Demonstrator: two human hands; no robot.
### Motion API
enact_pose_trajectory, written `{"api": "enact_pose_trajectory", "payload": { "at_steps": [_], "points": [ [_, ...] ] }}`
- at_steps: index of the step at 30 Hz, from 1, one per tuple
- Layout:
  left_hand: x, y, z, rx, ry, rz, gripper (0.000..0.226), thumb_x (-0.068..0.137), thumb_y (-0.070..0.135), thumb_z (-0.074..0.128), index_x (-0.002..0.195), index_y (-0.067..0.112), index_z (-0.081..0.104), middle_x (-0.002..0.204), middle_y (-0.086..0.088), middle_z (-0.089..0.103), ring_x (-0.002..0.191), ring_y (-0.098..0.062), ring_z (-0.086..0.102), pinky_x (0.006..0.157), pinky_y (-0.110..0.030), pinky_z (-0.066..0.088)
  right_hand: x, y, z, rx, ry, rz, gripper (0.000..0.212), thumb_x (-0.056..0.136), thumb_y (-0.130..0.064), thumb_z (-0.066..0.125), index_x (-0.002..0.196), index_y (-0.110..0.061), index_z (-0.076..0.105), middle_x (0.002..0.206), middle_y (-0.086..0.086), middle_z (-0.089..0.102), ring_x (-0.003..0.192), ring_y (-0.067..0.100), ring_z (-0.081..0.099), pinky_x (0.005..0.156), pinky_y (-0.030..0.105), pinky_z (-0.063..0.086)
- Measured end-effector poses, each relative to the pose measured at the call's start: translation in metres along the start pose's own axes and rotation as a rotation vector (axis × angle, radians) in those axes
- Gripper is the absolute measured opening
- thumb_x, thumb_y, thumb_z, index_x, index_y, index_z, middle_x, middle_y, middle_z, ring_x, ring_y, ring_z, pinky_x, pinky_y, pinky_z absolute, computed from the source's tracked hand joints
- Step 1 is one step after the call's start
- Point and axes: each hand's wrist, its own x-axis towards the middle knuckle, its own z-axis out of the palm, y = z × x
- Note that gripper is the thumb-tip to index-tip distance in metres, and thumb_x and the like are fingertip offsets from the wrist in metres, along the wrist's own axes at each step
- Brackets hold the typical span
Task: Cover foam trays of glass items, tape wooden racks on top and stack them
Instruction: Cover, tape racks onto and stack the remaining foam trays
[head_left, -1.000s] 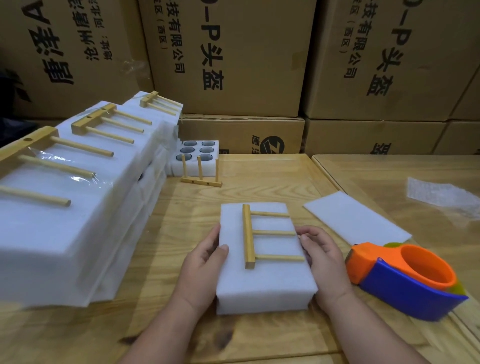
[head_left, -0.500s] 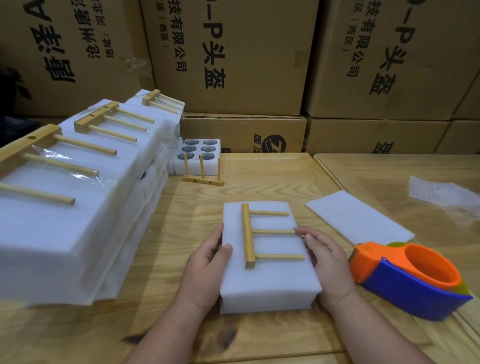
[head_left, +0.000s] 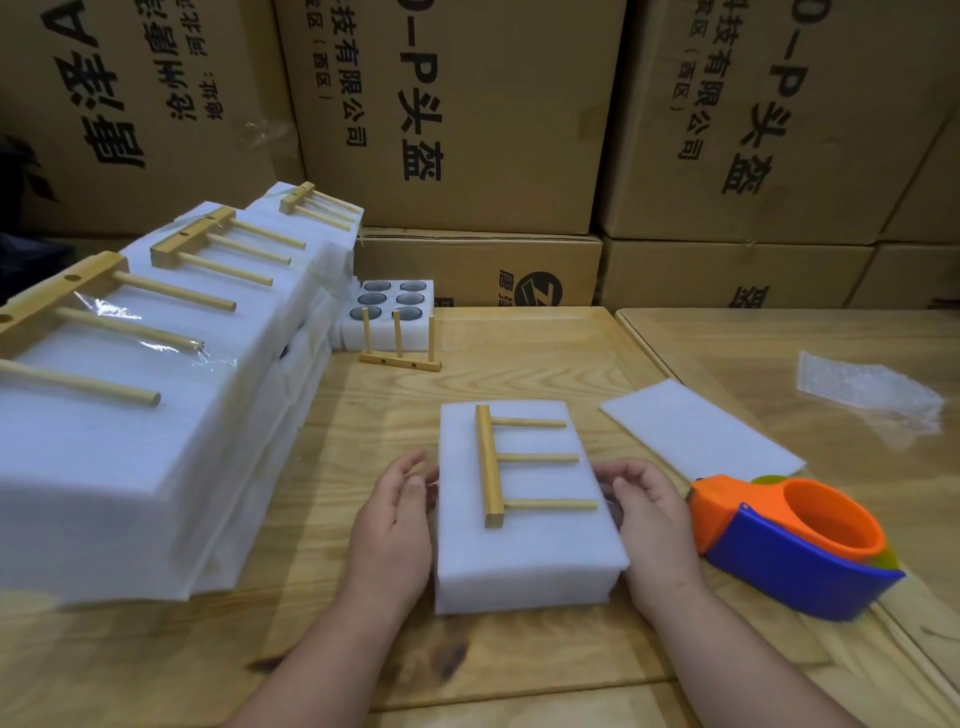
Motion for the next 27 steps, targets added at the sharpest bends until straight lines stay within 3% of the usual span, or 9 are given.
{"api": "enact_pose_trajectory", "payload": {
  "at_steps": [2,4,7,11,14,17,20,22,27],
  "points": [
    [-0.006,-0.003,-0.012,0.323,0.035,0.083,0.027,0.100,0.027,0.047,0.118,0.031,0.067,0.119,0.007,0.073,0.115,-0.011,0.065,0.103,-0.034,0.048,-0.011,0.003,-0.009,-0.045,0.016,-0.011,0.028,0.100,0.003,0.043,0.090,-0.011,0.065,0.088,0.007,0.078,0.075,0.017,0.075,0.057,0.021,0.055],
    [-0.012,-0.011,-0.026,0.728,0.007,0.194,0.034,0.100,0.015,0.049,0.128,0.022,0.067,0.134,0.001,0.066,0.128,-0.016,0.056,0.109,-0.027,0.038,-0.024,0.008,-0.022,-0.116,0.034,-0.037,0.025,0.098,0.006,0.046,0.091,-0.008,0.066,0.088,0.006,0.078,0.078,0.016,0.075,0.059,0.017,0.054],
    [-0.024,-0.015,-0.043,1.082,-0.120,0.165,0.046,0.101,0.026,0.044,0.146,0.036,0.050,0.160,0.013,0.036,0.151,-0.012,0.025,0.121,-0.025,0.016,-0.042,0.014,-0.043,-0.114,0.045,-0.046,0.025,0.096,0.015,0.047,0.087,-0.001,0.064,0.082,0.010,0.077,0.074,0.016,0.075,0.061,0.019,0.057],
    [-0.033,-0.004,-0.046,1.121,-0.157,0.144,0.049,0.101,0.037,0.041,0.150,0.045,0.038,0.165,0.020,0.021,0.153,-0.005,0.014,0.122,-0.025,0.014,-0.061,0.008,-0.065,-0.203,0.008,-0.069,0.026,0.094,0.018,0.052,0.084,-0.002,0.066,0.076,0.016,0.075,0.064,0.020,0.073,0.060,0.022,0.059],
    [-0.034,0.002,-0.043,1.138,-0.143,0.120,0.050,0.099,0.041,0.043,0.149,0.045,0.040,0.164,0.021,0.022,0.153,-0.005,0.015,0.123,-0.028,0.016,-0.063,-0.021,-0.083,-0.378,0.095,-0.270,0.031,0.092,0.009,0.060,0.084,-0.018,0.072,0.074,0.009,0.075,0.065,0.015,0.072,0.065,0.016,0.056],
    [-0.034,0.001,-0.044,1.133,-0.153,0.110,0.049,0.099,0.045,0.045,0.148,0.044,0.042,0.164,0.020,0.024,0.153,-0.006,0.016,0.123,-0.028,0.016,-0.046,-0.054,-0.104,-0.621,0.210,-0.461,0.022,0.091,-0.015,0.068,0.088,-0.036,0.069,0.081,-0.012,0.074,0.075,0.002,0.068,0.068,0.005,0.047],
    [-0.033,-0.002,-0.046,1.124,-0.162,0.105,0.049,0.098,0.046,0.048,0.147,0.044,0.043,0.163,0.019,0.025,0.153,-0.007,0.018,0.123,-0.028,0.017,-0.022,-0.078,-0.126,-1.034,0.212,-0.516,0.007,0.084,-0.036,0.071,0.084,-0.039,0.064,0.083,-0.019,0.065,0.084,0.000,0.060,0.070,0.015,0.042],
    [-0.033,-0.003,-0.046,1.123,-0.168,0.105,0.049,0.098,0.047,0.048,0.147,0.044,0.043,0.163,0.020,0.025,0.153,-0.007,0.018,0.123,-0.028,0.017,-0.010,-0.085,-0.138,-1.271,0.143,-0.482,0.017,0.081,-0.049,0.070,0.087,-0.035,0.064,0.082,-0.019,0.059,0.083,0.009,0.057,0.069,0.027,0.040],
    [-0.033,-0.007,-0.046,1.111,-0.147,0.109,0.048,0.097,0.048,0.047,0.145,0.045,0.045,0.163,0.021,0.026,0.153,-0.005,0.017,0.123,-0.030,0.018,0.003,-0.091,-0.154,-1.655,-0.014,-0.245,0.062,0.071,-0.085,0.047,0.065,-0.024,0.057,0.057,-0.004,0.058,0.056,0.007,0.056,0.052,0.029,0.042]
  ]
}}
